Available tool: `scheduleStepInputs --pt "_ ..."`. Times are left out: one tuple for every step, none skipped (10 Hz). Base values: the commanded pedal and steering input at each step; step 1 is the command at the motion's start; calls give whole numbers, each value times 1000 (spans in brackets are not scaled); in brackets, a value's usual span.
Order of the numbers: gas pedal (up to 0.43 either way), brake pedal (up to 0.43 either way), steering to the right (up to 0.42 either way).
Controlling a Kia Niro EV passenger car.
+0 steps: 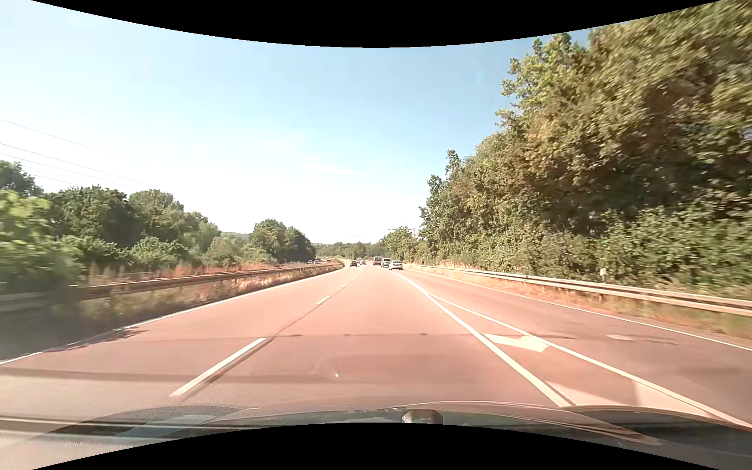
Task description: Follow the waypoints while adhering to traffic rules and regulations
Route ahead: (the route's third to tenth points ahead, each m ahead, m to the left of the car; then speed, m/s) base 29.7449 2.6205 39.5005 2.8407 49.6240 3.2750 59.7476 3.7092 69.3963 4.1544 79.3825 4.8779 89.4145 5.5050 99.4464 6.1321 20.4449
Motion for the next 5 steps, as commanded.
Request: scheduleStepInputs --pt "87 0 -4" --pt "98 0 -4" --pt "98 0 -4" --pt "98 0 -5" --pt "98 0 -5"
